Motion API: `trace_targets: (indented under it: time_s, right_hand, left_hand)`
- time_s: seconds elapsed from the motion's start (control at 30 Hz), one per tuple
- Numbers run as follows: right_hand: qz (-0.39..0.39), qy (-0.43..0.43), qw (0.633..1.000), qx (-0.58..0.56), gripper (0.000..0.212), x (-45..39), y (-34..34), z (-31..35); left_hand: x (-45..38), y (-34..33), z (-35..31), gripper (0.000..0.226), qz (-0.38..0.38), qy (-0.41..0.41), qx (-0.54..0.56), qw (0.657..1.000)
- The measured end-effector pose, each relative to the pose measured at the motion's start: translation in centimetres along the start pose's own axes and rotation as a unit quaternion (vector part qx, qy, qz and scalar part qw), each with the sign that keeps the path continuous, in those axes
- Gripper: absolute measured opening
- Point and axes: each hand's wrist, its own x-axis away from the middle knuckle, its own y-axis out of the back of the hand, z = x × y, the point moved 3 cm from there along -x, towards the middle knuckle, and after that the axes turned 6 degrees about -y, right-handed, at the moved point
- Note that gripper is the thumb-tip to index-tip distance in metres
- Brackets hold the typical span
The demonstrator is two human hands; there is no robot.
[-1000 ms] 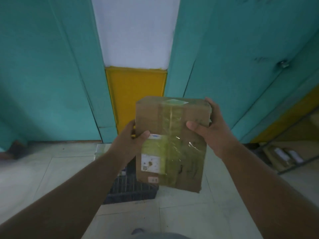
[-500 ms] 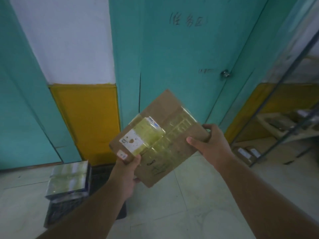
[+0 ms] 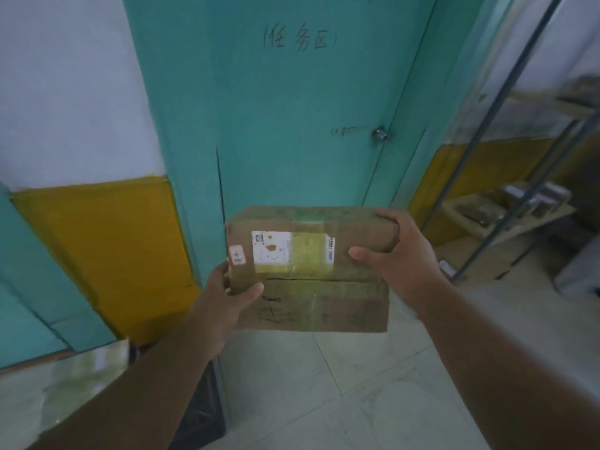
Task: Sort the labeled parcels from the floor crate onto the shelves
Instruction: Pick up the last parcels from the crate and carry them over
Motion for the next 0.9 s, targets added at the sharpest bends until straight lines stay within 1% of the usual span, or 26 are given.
trace_targets:
  time_s: [0.03,0.1,0.13,0.17,0.23,0.27,0.33,0.43,0.47,0.5,0.57,0.63,0.67,0.7,0.77,0.83,0.9]
  right_hand:
    - [-0.03,-0.02,0.999,-0.019,0.076,0.0,0.5,-1.1]
    - [-0.087,-0.062,0.992,-0.068,0.076,0.2,1.6,-3.8]
    - [-0.108,-0.079,0.986,-0.099,0.077,0.3,2.3,-5.1]
    - [-0.125,-0.095,0.978,-0.134,0.077,0.7,3.0,-6.5]
    - [-0.147,-0.124,0.964,-0.186,0.077,1.1,4.6,-10.0]
    - [-0.158,-0.136,0.957,-0.203,0.074,1.5,5.7,-11.4]
    - [-0.167,-0.166,0.953,-0.191,0.066,1.9,8.5,-14.4]
    - [-0.134,-0.213,0.964,-0.092,0.033,1.5,13.7,-18.7]
    - [-0.118,-0.218,0.967,-0.052,0.026,0.9,15.5,-20.2]
    - [-0.105,-0.224,0.969,-0.019,0.025,0.3,17.2,-21.6]
    - [-0.098,-0.241,0.966,0.009,0.034,-0.6,20.4,-23.8]
    - [-0.113,-0.247,0.962,-0.004,0.051,-1.6,23.6,-26.0]
    - [-0.123,-0.249,0.961,-0.018,0.055,-2.3,25.3,-27.0]
    - [-0.133,-0.257,0.957,-0.033,0.054,-3.0,26.8,-28.1]
    - [-0.152,-0.281,0.946,-0.043,0.044,-4.3,29.3,-30.2]
    - [-0.163,-0.3,0.939,-0.049,0.042,-6.0,31.0,-32.4]
    - [-0.166,-0.308,0.936,-0.041,0.041,-7.9,32.2,-34.4]
  left_hand:
    - [-0.6,-0.8,0.3,0.063,0.008,0.008,-0.008,1.0]
    - [-1.6,-3.0,0.9,0.048,0.016,0.023,0.016,0.999]
    - [-1.8,-4.5,1.4,0.04,0.016,0.038,0.051,0.998]
    - [-1.8,-6.4,1.7,0.038,0.029,0.056,0.101,0.993]
    - [-1.5,-11.4,2.1,0.042,0.096,0.092,0.197,0.971]
    - [-1.4,-14.1,2.0,0.038,0.134,0.1,0.214,0.962]
    - [-1.6,-19.2,2.3,0.027,0.176,0.098,0.194,0.96]
    - [-2.6,-26.4,2.9,0.025,0.182,0.062,0.122,0.974]
    - [-2.9,-28.9,3.2,0.025,0.19,0.047,0.095,0.976]
    - [-2.8,-31.6,3.3,0.024,0.205,0.033,0.069,0.976]
    - [-2.4,-37.0,3.7,0.02,0.231,0.011,0.016,0.973]
    - [-1.9,-41.8,3.8,0.021,0.243,-0.008,-0.026,0.97]
    - [-1.8,-43.9,3.8,0.025,0.252,-0.016,-0.037,0.967]
    - [-1.7,-45.7,3.8,0.032,0.264,-0.024,-0.049,0.963]
    - [-1.6,-49.1,4.0,0.048,0.304,-0.033,-0.068,0.95]
    - [-1.8,-52.1,4.2,0.061,0.338,-0.045,-0.098,0.935]
    - [-3.0,-55.1,4.5,0.072,0.351,-0.056,-0.15,0.923]
